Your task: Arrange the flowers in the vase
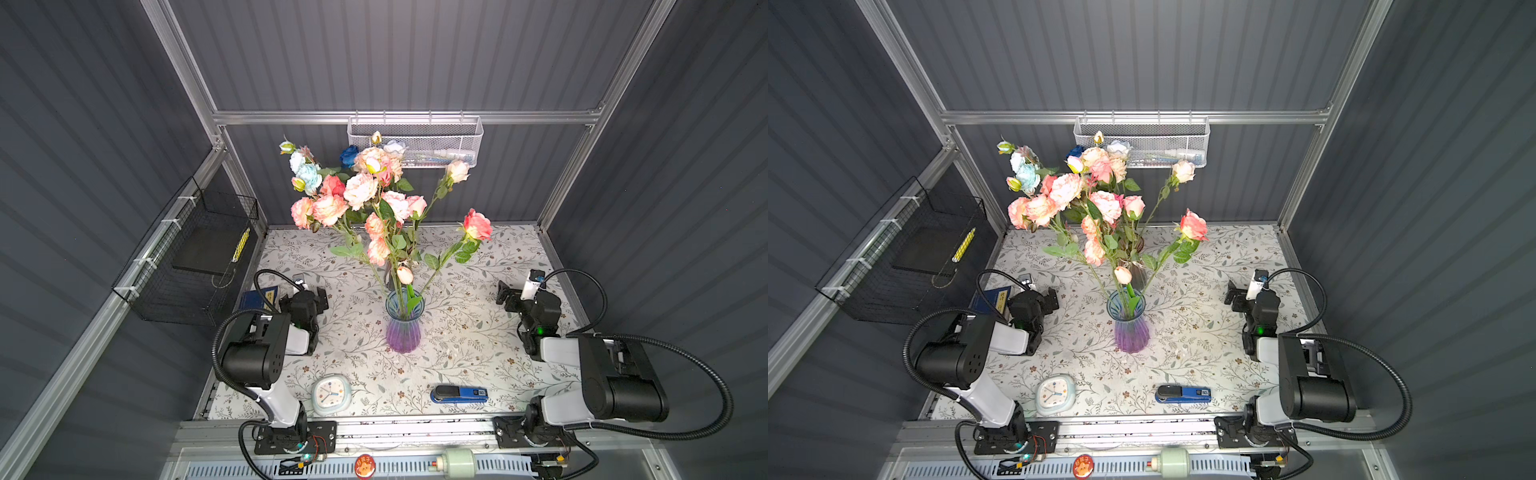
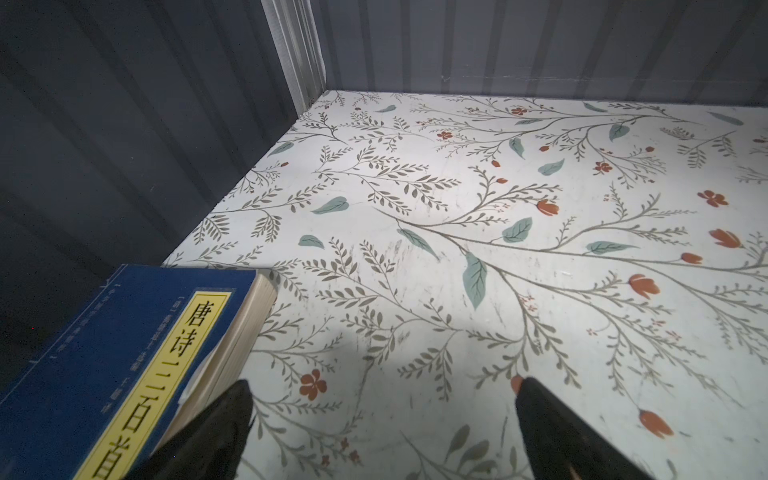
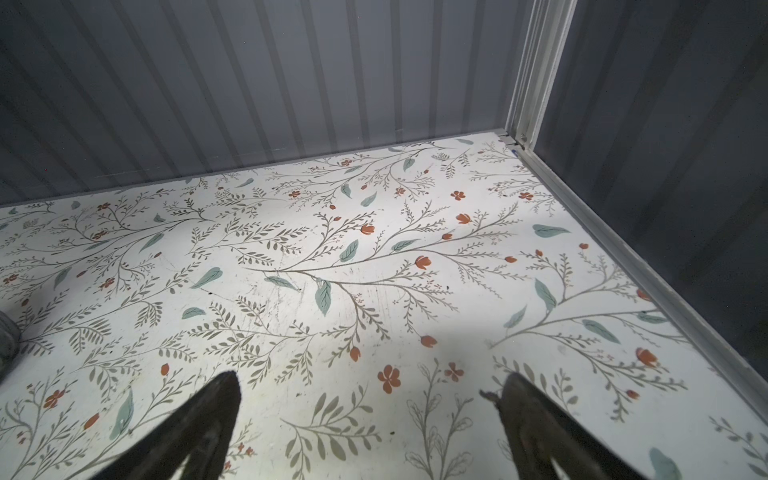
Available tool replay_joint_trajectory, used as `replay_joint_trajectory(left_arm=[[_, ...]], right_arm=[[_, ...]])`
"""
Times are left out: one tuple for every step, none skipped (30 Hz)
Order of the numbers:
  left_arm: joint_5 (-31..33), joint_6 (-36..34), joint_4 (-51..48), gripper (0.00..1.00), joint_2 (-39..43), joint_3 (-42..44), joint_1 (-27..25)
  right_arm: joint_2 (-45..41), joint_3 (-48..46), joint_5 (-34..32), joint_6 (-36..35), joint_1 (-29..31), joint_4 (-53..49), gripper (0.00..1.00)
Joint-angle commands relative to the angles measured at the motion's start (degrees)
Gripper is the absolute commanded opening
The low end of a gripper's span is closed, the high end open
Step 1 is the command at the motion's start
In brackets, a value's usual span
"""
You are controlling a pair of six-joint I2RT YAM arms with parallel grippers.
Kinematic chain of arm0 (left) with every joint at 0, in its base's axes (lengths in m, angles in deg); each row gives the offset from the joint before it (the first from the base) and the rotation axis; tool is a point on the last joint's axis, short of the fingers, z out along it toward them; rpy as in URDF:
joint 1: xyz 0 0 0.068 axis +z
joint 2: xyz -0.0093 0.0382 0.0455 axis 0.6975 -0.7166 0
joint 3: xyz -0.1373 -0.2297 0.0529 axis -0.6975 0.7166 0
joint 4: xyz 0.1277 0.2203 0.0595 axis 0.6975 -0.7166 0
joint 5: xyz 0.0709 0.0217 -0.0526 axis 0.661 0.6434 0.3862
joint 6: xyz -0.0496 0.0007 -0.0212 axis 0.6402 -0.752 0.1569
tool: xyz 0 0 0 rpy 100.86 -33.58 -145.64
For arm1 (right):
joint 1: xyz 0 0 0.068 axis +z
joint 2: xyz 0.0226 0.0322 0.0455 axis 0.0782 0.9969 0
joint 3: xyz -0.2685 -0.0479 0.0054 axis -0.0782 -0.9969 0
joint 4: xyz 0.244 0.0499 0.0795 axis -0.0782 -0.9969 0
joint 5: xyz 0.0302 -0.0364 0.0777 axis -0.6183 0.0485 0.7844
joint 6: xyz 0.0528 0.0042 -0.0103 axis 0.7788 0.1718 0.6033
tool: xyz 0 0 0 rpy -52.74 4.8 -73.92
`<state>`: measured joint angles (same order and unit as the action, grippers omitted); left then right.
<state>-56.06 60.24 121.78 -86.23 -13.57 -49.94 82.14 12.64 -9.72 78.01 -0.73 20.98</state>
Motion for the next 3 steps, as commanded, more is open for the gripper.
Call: replay_joint_trajectory(left_arm=[[0.64,-0.52,0.12,1.0,-0.54,-0.65,-0.27],[0.69,-0.51,0.12,1.0,-0.55,-0.65,-0.29],[0.66,-0.51,0.14,1.0,-0.55,-0.65,-0.27]], right_arm=[[0.15,0.7,0.47,-0.65,0.03,-0.16,0.99],[0.1,0.58,0.5,-0.65,0.04,0.04,0.99],[0.1,0.48,0.51,-0.65,0.03,0.15,0.99]])
